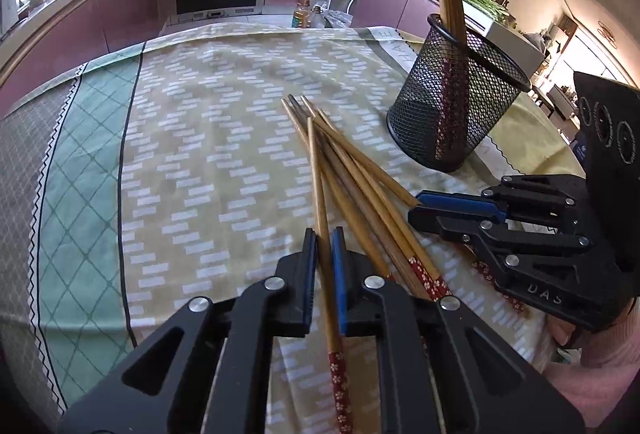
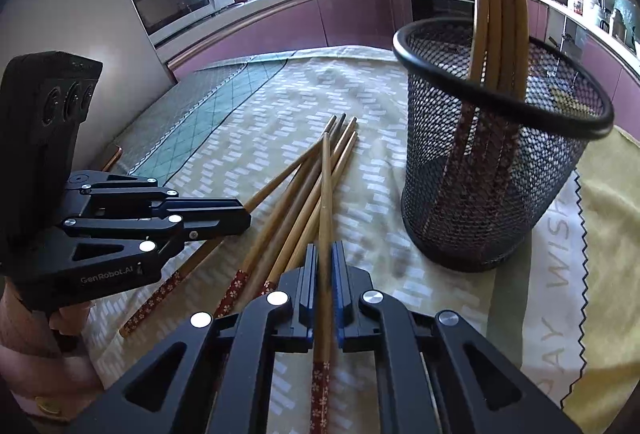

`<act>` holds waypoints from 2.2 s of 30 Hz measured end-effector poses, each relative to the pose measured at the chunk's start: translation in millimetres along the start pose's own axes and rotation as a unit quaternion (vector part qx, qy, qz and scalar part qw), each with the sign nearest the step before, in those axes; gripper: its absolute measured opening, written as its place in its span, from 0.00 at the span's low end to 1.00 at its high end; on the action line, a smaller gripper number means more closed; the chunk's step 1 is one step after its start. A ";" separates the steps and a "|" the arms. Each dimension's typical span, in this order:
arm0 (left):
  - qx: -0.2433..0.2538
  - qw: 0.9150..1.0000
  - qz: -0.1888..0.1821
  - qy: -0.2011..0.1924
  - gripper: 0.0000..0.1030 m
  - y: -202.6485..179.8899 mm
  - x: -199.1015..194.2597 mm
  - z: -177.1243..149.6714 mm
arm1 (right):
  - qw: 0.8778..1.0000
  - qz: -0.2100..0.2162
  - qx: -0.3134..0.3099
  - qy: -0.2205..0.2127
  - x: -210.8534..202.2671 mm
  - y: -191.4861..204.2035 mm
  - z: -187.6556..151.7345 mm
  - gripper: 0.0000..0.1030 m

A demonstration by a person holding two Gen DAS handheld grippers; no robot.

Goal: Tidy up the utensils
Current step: 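Lift the chopstick upright with the right gripper over the mesh cup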

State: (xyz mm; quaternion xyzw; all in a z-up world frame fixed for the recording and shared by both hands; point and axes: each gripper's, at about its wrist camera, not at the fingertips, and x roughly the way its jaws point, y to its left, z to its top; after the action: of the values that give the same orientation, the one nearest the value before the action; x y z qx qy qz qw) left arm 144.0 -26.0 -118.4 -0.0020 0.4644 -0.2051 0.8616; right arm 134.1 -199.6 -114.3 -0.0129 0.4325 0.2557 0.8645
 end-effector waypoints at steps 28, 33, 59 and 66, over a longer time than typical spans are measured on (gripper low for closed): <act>0.039 0.983 -0.093 -0.151 0.07 -33.2 -132.4 39.0 | 0.985 0.000 0.017 -0.169 -123.7 -28.4 21.9 0.06; 0.039 0.980 -0.102 -0.170 0.07 -38.8 -140.3 54.7 | 0.980 -0.004 0.013 -0.197 -141.3 -31.2 32.8 0.06; 0.075 0.969 -0.088 -0.217 0.07 -88.9 -132.5 141.6 | 0.974 -0.044 0.002 -0.224 -147.3 -55.3 83.2 0.06; 0.106 0.978 -0.078 -0.161 0.07 -92.6 -97.1 136.3 | 0.980 -0.047 0.011 -0.192 -127.2 -61.7 81.2 0.06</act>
State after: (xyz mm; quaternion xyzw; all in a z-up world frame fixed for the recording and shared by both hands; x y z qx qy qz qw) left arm 173.6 -101.8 54.6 0.0203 0.2934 -0.3163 0.9019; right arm 159.2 -288.3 20.2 0.0258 0.2603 0.2071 0.9427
